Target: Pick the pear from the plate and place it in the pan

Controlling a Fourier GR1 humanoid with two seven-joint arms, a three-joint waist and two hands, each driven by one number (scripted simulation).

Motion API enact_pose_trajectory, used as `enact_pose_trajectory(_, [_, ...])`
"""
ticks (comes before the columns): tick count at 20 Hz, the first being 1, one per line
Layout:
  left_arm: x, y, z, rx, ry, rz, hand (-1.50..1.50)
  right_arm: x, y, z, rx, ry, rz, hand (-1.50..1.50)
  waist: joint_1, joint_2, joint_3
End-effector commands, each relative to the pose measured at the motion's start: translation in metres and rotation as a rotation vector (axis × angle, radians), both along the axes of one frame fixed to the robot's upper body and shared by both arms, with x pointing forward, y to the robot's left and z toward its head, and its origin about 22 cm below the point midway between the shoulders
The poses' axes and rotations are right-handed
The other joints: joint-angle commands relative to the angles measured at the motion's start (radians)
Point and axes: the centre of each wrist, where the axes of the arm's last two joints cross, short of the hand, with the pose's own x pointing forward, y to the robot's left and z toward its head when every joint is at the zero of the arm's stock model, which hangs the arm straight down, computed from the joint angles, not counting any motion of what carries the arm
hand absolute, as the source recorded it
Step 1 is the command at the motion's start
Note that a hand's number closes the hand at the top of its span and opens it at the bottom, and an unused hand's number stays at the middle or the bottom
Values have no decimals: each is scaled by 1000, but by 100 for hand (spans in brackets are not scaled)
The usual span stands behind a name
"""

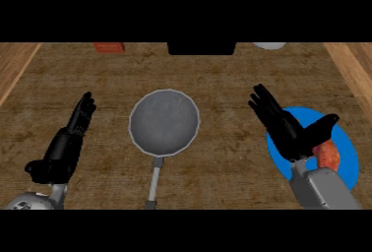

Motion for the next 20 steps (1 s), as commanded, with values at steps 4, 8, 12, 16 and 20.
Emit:
enact_pose_trajectory(4, [3, 6, 9, -114, 42, 93, 0, 22, -126, 59, 178, -312, -95, 150, 18, 39, 21])
enact_pose_trajectory(8, [9, 3, 10, -213, 138, 123, 0, -12, -212, 41, -106, -208, -277, 150, 0, 49, 21])
enact_pose_trajectory(12, [19, 11, 23, -234, 144, 140, 0, -64, -261, 20, -247, -310, -262, -150, -13, 42, 21])
enact_pose_trajectory(16, [24, 9, 25, -223, 160, 112, 0, -91, -308, 19, -378, -325, -312, -150, 8, 43, 20])
enact_pose_trajectory(20, [33, 8, 37, -215, 160, 94, 0, -70, -332, 58, -516, -389, -238, -150, 34, 45, 20])
